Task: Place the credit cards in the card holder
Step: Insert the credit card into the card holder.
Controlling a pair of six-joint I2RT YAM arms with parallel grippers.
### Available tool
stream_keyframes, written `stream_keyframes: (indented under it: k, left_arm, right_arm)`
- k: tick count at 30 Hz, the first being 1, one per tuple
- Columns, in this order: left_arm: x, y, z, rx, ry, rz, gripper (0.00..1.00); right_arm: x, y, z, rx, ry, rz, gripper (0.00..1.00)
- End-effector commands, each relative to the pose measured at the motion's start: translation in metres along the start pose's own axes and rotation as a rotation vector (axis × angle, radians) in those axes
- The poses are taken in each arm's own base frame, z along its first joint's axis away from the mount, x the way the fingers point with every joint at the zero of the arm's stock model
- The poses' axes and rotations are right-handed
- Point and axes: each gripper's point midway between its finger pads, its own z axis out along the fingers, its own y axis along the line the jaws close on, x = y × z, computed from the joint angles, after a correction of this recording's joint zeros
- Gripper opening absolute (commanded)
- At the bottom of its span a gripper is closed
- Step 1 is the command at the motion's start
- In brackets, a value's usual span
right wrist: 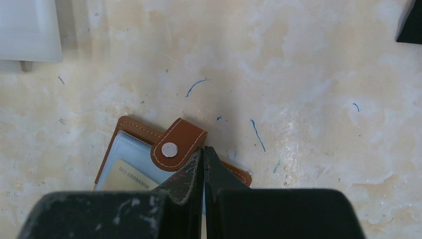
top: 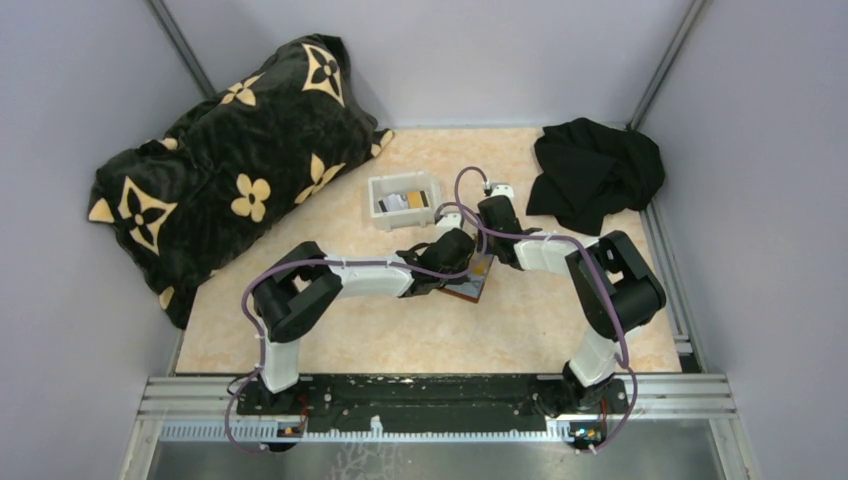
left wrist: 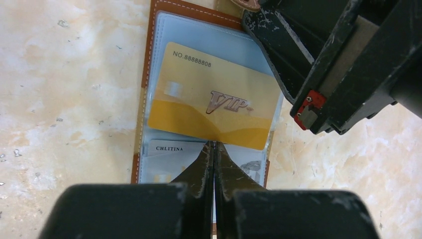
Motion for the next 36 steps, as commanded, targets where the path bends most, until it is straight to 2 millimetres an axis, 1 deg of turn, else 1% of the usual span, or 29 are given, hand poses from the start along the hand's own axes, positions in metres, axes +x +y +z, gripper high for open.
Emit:
stream_keyframes:
  k: [1, 5, 10, 21, 24, 27, 31, 36]
  left_arm:
    - [0.004, 0.011, 0.004, -0.063, -0.003, 0.048, 0.00]
    - [0.000, 0.005, 0.009, -0.054, -0.010, 0.047, 0.00]
    - [-0.005, -0.005, 0.010, -0.025, -0.025, 0.038, 0.01]
    - [-0.018, -0.014, 0.013, -0.013, -0.063, 0.029, 0.03]
    - [-0.021, -0.016, 0.016, -0.019, -0.071, 0.029, 0.03]
    - [-0.016, -0.013, 0.021, -0.035, -0.061, 0.031, 0.03]
    - [-0.009, -0.004, 0.024, -0.069, -0.052, 0.028, 0.04]
    - [-0.012, 0.011, 0.022, -0.126, -0.073, 0.027, 0.04]
  right_arm:
    - [0.074, -0.020, 0.000, 0.043, 0.232, -0.042, 0.00]
    - [0.074, -0.020, 0.000, 0.043, 0.232, -0.042, 0.00]
    - [0.076, -0.019, 0.001, 0.038, 0.236, -0.042, 0.00]
    - [0.077, -0.019, 0.000, 0.037, 0.240, -0.045, 0.00]
    - [0.077, -0.018, 0.000, 0.034, 0.241, -0.045, 0.00]
    - [0.079, -0.019, -0.001, 0.034, 0.245, -0.045, 0.00]
    - [0.081, -0.020, -0.004, 0.034, 0.249, -0.041, 0.00]
    - [0.086, -0.021, -0.008, 0.036, 0.257, -0.032, 0.00]
